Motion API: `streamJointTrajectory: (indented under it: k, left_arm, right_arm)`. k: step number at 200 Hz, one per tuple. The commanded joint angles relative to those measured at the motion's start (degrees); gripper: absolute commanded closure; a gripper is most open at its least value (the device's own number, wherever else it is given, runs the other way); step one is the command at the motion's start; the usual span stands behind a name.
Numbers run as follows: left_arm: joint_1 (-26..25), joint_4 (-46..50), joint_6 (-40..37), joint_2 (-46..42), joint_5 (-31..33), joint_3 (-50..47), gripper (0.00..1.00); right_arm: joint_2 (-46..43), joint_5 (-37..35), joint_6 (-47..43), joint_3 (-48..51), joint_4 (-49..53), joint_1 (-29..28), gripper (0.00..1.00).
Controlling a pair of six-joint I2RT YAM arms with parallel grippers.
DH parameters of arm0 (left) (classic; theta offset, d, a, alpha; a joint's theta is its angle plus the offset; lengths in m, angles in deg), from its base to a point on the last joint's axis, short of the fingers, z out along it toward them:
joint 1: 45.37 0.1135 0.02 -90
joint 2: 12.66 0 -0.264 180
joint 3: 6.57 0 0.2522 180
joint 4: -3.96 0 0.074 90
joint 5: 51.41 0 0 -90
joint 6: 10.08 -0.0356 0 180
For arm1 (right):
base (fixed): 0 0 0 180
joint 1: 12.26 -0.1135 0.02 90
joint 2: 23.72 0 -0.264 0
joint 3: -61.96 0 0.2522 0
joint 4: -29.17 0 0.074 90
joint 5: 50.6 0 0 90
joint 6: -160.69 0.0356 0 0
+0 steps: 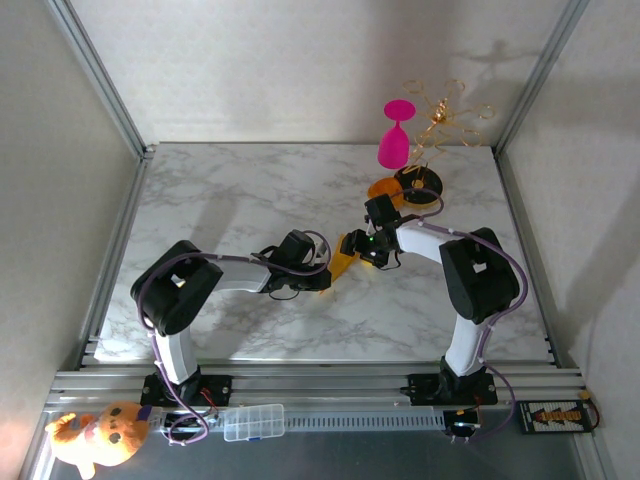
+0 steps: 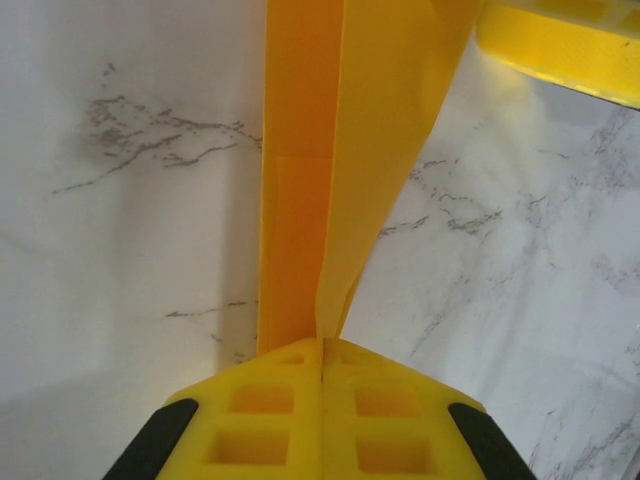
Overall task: Fold a paper plane with a square sheet of paper (pick it up from the middle)
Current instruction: Fold the wing for the fifth time at the center of the table.
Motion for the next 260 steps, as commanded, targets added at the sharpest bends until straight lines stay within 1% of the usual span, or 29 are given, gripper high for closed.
streamJointTrajectory:
  k: [1,26,49,70,83,114,139,153,168,191,260]
  left_arm:
    - [0.7,0.3,1.9,1.8,-0.9,-0.4,1.00]
    - [1.0,0.3,2.9,2.0,-1.0,-0.6,1.00]
    - [0.9,0.5,3.6,2.2,-0.8,-0.6,1.00]
    - [1.0,0.5,3.9,2.5,-0.8,-0.6,1.00]
    - [1.0,0.7,4.0,2.7,-0.6,-0.5,1.00]
    - [1.1,1.0,4.2,2.8,-0.7,-0.2,1.00]
    - [1.1,1.6,4.1,2.9,-0.7,0.3,1.00]
    - [1.1,1.8,4.0,3.0,-0.8,0.4,1.00]
    - [1.1,2.1,4.0,3.0,-0.7,0.5,1.00]
    - [1.1,2.5,3.9,3.3,-0.9,0.6,1.00]
    - [1.1,3.5,3.9,4.0,-1.1,0.8,0.95]
  right_arm:
    - [1.7,-4.8,-1.8,3.4,-3.0,1.3,0.34]
    - [-5.6,-1.8,-3.0,6.0,-8.1,1.8,0.30]
    - [-12.5,1.3,-4.3,11.4,-16.0,2.0,0.30]
    - [-17.1,5.8,-3.3,17.7,-24.5,1.9,0.33]
    - [-18.3,9.0,-2.1,20.3,-28.5,1.8,0.37]
    - [-16.5,14.6,-0.4,21.3,-32.4,0.8,0.54]
    - [-12.9,15.1,-0.2,19.8,-32.6,-1.1,0.67]
    - [-10.9,14.9,0.2,18.6,-32.6,-2.0,0.72]
    - [-9.2,14.2,0.1,17.1,-31.8,-3.1,0.74]
    - [-7.2,12.1,0.0,15.2,-29.7,-4.3,0.75]
    - [-4.7,6.9,0.6,13.9,-26.1,-4.3,0.74]
